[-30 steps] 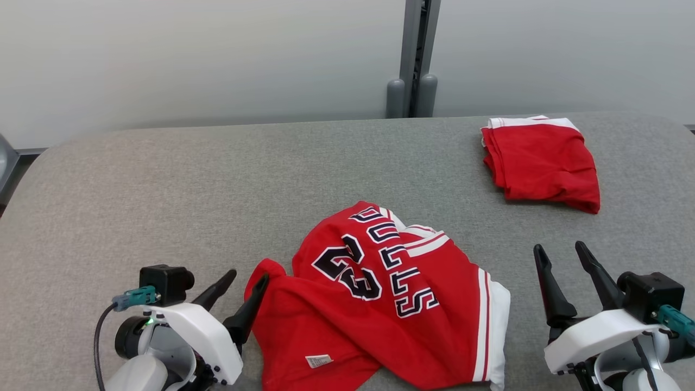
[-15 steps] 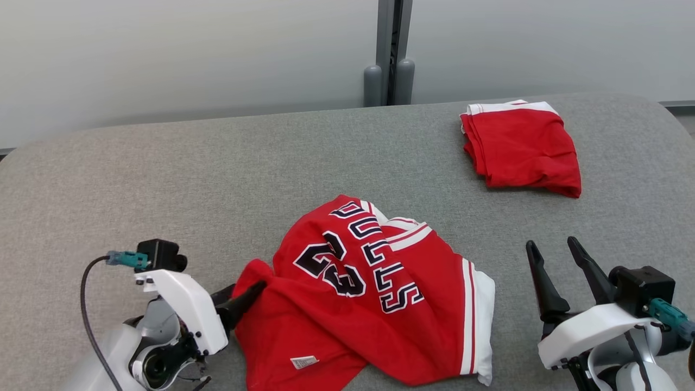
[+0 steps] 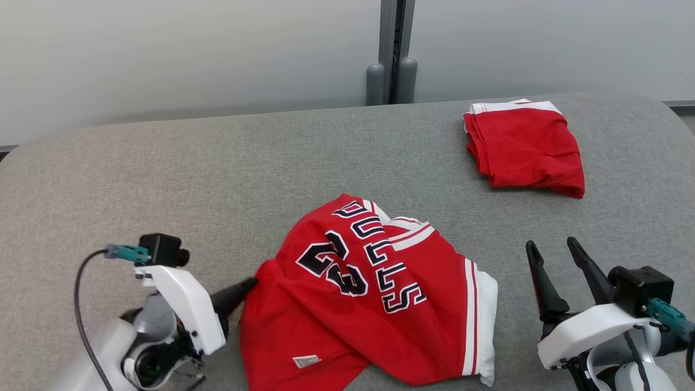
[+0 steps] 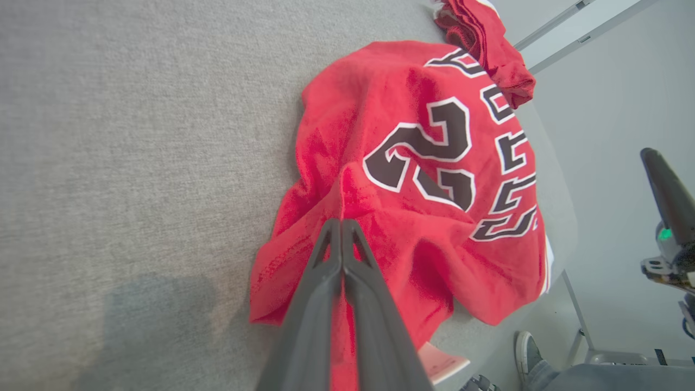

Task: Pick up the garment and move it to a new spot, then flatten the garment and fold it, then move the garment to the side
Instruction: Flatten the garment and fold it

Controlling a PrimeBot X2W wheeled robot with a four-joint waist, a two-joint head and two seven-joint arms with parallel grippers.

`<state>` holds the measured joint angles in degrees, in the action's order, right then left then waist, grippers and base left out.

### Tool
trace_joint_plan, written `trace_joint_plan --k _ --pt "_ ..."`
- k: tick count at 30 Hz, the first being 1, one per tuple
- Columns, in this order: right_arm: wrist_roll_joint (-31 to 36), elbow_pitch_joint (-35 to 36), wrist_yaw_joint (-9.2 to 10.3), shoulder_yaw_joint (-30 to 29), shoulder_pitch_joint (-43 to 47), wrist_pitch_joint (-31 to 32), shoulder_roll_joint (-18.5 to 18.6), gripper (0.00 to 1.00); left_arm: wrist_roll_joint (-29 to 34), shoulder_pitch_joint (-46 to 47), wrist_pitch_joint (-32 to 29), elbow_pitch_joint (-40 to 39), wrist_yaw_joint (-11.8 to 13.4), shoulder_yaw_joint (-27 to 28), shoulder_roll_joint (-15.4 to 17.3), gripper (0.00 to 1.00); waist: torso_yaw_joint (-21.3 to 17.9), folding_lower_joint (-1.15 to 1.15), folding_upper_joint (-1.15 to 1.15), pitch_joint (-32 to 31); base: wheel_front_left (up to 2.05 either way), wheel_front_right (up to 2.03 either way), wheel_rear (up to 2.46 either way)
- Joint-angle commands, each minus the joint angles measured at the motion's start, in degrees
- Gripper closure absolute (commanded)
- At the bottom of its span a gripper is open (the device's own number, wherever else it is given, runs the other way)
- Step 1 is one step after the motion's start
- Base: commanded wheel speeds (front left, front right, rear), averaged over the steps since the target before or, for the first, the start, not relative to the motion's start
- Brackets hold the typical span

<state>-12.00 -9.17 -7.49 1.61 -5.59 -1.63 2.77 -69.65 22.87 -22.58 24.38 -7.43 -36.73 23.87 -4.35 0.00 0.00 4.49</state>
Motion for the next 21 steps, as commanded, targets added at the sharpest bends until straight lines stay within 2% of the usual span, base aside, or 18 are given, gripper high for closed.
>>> trace_joint_plan --k 1,5,13,21 --pt "0.12 -0.2 -0.02 0.0 -0.74 -0.43 0.26 0.0 0.21 2.15 1.07 -0.43 -0.09 0.23 1.3 1.0 0.14 0.0 0.0 -0.21 0.0 0.0 0.0" --pt "0.21 -0.19 -0.02 0.0 -0.99 -0.71 0.27 0.0 0.4 4.16 3.2 -1.02 -0.1 1.54 4.29 1.0 -0.13 0.0 0.0 -0.55 0.0 0.0 0.0" --pt "0.2 0.1 -0.02 -1.52 -0.59 -1.53 0.27 0.0 -0.16 9.07 4.68 -1.9 -0.1 5.18 12.8 1.0 -1.99 0.0 0.0 0.35 0.0 0.0 0.0" --pt "-0.06 -0.12 -0.02 -1.63 -1.89 -1.99 0.27 0.0 -3.35 10.95 3.72 1.37 -0.11 5.59 17.06 1.0 -3.94 0.0 0.0 2.32 0.0 0.0 0.0"
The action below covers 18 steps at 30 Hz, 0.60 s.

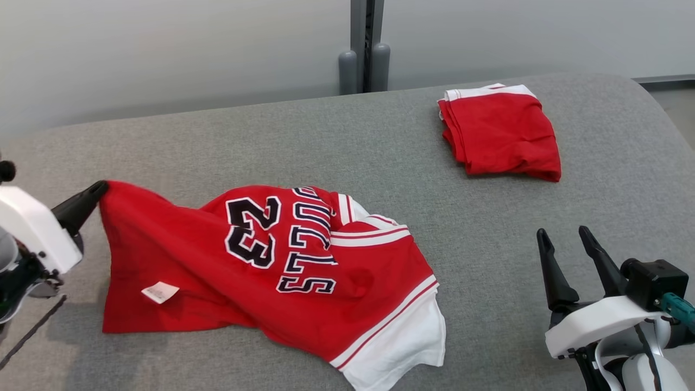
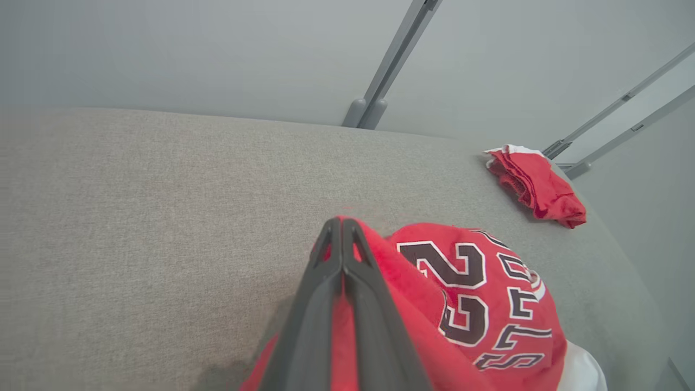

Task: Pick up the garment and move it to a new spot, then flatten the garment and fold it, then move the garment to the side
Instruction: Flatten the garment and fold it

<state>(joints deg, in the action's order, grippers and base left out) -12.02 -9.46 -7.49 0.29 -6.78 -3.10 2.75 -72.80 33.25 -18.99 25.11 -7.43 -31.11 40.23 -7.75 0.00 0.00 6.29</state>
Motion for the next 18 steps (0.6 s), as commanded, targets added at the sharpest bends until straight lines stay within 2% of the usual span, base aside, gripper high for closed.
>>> trace_joint_plan --k 1,7,11,12,13,18 --pt "-0.09 0.11 -0.02 -0.59 -0.74 -0.66 0.3 0.0 0.03 0.7 0.35 1.4 -0.11 -0.27 1.3 1.0 -0.77 0.0 0.0 0.78 0.0 0.0 0.0" --pt "0.19 -0.43 -0.02 -2.29 -0.97 -1.66 0.28 0.0 -0.61 1.64 5.65 5.3 -0.11 0.93 1.76 1.0 -1.41 0.0 0.0 1.92 0.0 0.0 0.0" --pt "0.11 -0.91 -0.02 -2.55 -1.23 -1.88 0.29 0.0 -3.22 0.73 4.2 7.29 -0.11 -0.01 1.02 1.0 -1.27 0.0 0.0 2.43 0.0 0.0 0.0" --pt "-0.01 -1.1 -0.02 -2.54 -1.28 -1.96 0.29 0.0 -4.0 0.58 3.86 7.69 -0.11 -0.07 0.99 0.64 -1.15 0.0 0.0 2.48 0.0 0.0 0.0" --pt "-0.18 -1.25 -0.02 -2.47 -1.4 -1.97 0.29 0.0 -4.54 0.59 3.57 7.9 -0.11 -0.16 0.9 0.02 -1.0 0.0 0.0 2.52 0.0 0.0 0.0" --pt "-0.51 -1.93 -0.02 -2.44 -1.62 -2.21 0.3 0.0 -4.5 0.36 4.58 7.53 -0.11 -1.21 2.02 0.0 0.1 0.0 0.0 2.09 0.0 0.0 0.0"
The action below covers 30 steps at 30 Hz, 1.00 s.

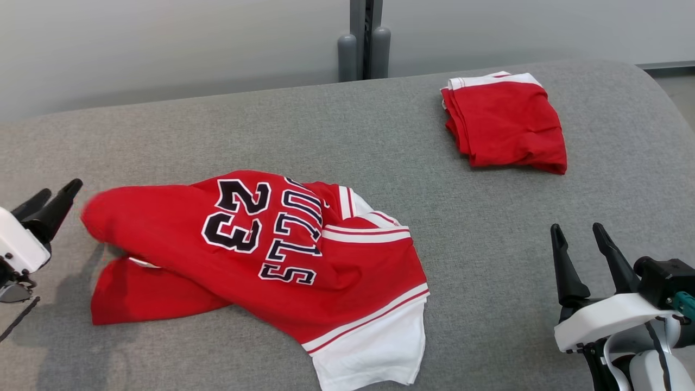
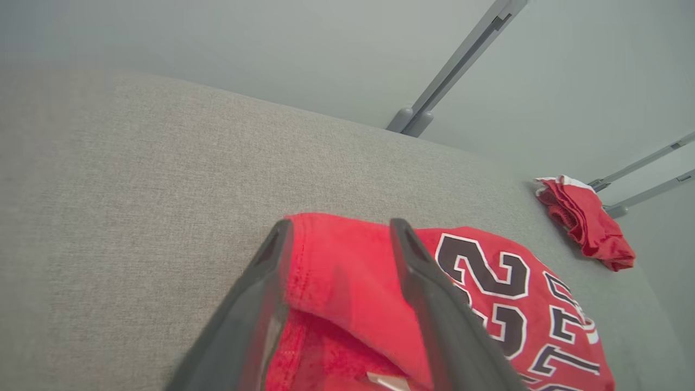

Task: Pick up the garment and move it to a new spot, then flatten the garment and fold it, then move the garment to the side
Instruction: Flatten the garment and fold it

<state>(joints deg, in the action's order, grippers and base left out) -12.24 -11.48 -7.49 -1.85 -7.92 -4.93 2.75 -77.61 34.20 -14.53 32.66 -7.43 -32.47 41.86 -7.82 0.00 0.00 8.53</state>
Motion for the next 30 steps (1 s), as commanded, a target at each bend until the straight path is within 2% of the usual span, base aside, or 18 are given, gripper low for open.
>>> trace_joint_plan --k 1,6,11,15,19,24,30 --pt "-0.36 -0.09 -0.02 -0.25 -0.5 -0.47 0.29 0.0 0.52 -0.8 0.64 -0.33 -0.11 -0.03 0.66 0.0 0.4 0.0 0.0 -0.38 0.0 0.0 0.0" --pt "-0.47 -0.89 -0.02 -0.26 -0.07 -0.86 0.3 0.0 1.89 -2.33 4.55 -3.66 -0.11 -0.77 2.68 0.0 1.65 0.0 0.0 -1.36 0.0 0.0 0.0" --pt "-0.85 -1.38 -0.02 0.0 0.71 -1.15 0.31 0.0 4.34 -5.58 12.95 -7.19 0.19 0.26 3.28 0.0 3.2 0.0 0.0 -2.18 0.0 0.0 0.0" --pt "-0.83 -1.52 -0.02 -0.17 1.55 -1.17 0.3 0.0 6.19 -9.96 21.64 -10.91 2.94 1.54 1.63 0.0 4.4 0.0 0.0 -2.96 0.0 0.0 0.0" --pt "-0.91 -1.48 -0.02 0.31 2.3 -1.02 0.3 0.0 9.06 -15.1 27.17 -15.45 6.86 1.4 0.03 0.0 5.3 0.0 0.0 -3.59 0.0 0.0 0.0" --pt "-0.66 -1.09 -0.02 0.48 2.73 -0.37 0.31 0.0 11.16 -21.09 29.2 -19.99 11.13 1.78 -2.87 0.0 6.31 0.0 0.0 -4.05 0.0 0.0 0.0" --pt "-0.3 -0.6 -0.02 0.8 2.56 0.39 0.3 0.0 12.19 -23.06 28.95 -20.24 12.55 0.88 -3.7 0.0 6.64 0.0 0.0 -4.44 0.0 0.0 0.0"
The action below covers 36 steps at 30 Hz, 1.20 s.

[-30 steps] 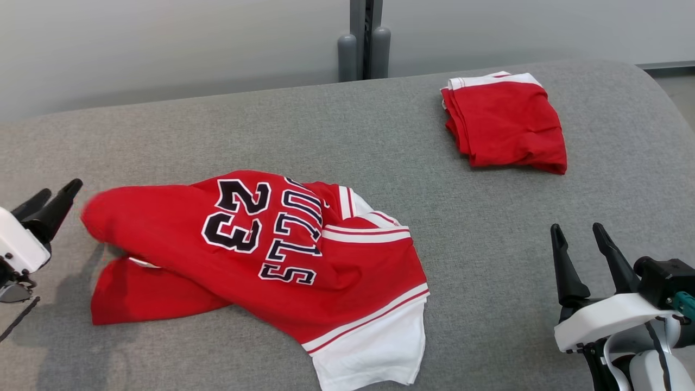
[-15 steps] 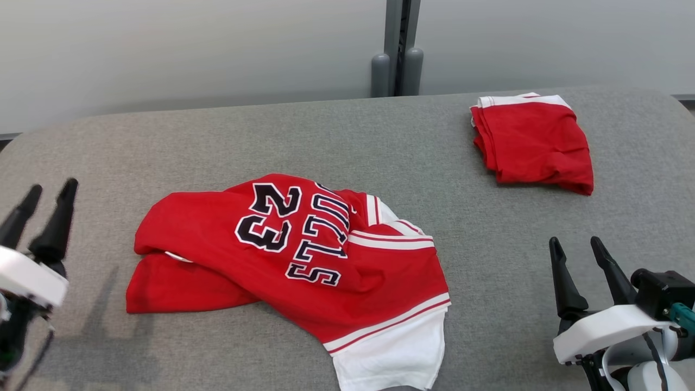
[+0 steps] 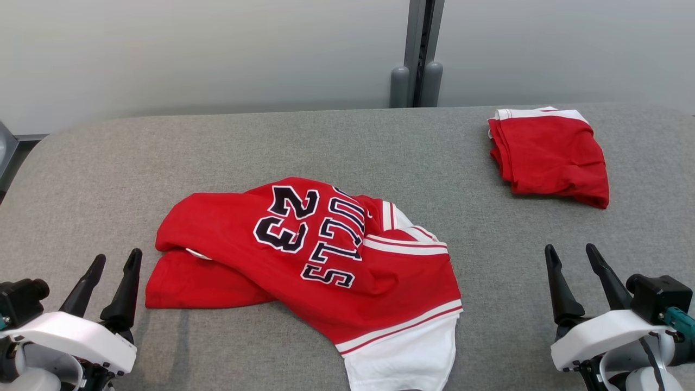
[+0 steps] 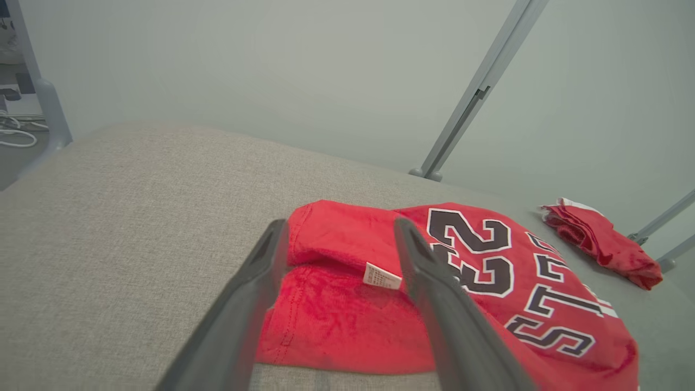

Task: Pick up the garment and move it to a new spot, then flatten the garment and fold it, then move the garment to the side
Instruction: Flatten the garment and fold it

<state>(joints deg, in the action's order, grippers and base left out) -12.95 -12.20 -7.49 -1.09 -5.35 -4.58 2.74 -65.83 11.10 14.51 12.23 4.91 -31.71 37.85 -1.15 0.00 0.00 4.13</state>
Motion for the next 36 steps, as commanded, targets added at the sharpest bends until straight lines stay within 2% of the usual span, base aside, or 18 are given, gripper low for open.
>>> trace_joint_plan --k 1,8,11,15,21,22,30,36 --pt "0.37 0.2 -0.02 0.09 -0.04 0.22 0.32 0.0 0.39 0.16 -0.14 0.24 0.23 0.11 0.4 0.0 -0.08 0.0 0.0 -0.11 0.0 0.0 0.0" --pt "0.11 0.46 -0.02 0.45 -0.01 0.34 0.33 0.0 -0.23 1.06 -1.42 0.84 0.59 0.45 1.19 0.0 -1.13 0.0 0.0 -0.23 0.0 0.0 0.0" --pt "-0.17 0.31 -0.02 0.57 0.05 0.09 0.32 0.0 -1.74 1.18 -4.27 2.59 -0.38 -0.15 1.35 0.0 -1.71 0.0 0.0 0.08 0.0 0.0 0.0" --pt "-0.32 0.09 -0.02 0.97 -0.75 -0.11 0.32 0.0 -2.91 3.77 -10.81 6.91 -2.87 -2.49 1.41 0.0 -2.4 0.0 0.0 0.97 0.0 0.0 0.0" --pt "0.14 0.22 -0.02 1.09 -1.64 0.16 0.32 0.0 -2.53 10.2 -19.33 16.62 -6.24 -6.29 -0.49 0.0 -3.12 0.0 0.0 2.76 0.0 0.0 0.0" --pt "0.36 0.37 -0.02 1.23 -2.07 0.27 0.32 0.0 -3.0 12.4 -21.29 20.55 -7.42 -6.77 -1.57 0.0 -3.37 0.0 0.0 3.33 0.0 0.0 0.0" --pt "0.71 0.85 -0.02 2.1 -2.92 0.68 0.31 0.0 -3.86 19.69 -23.84 33.05 -11.19 -7.54 -5.56 0.0 -4.65 0.0 0.0 5.44 0.0 0.0 0.0" --pt "1.05 1.3 -0.02 1.68 -3.03 0.76 0.32 0.0 -2.98 22.3 -23.03 36.74 -12.44 -9.33 -7.36 0.0 -4.88 0.0 0.0 6.21 0.0 0.0 0.0"
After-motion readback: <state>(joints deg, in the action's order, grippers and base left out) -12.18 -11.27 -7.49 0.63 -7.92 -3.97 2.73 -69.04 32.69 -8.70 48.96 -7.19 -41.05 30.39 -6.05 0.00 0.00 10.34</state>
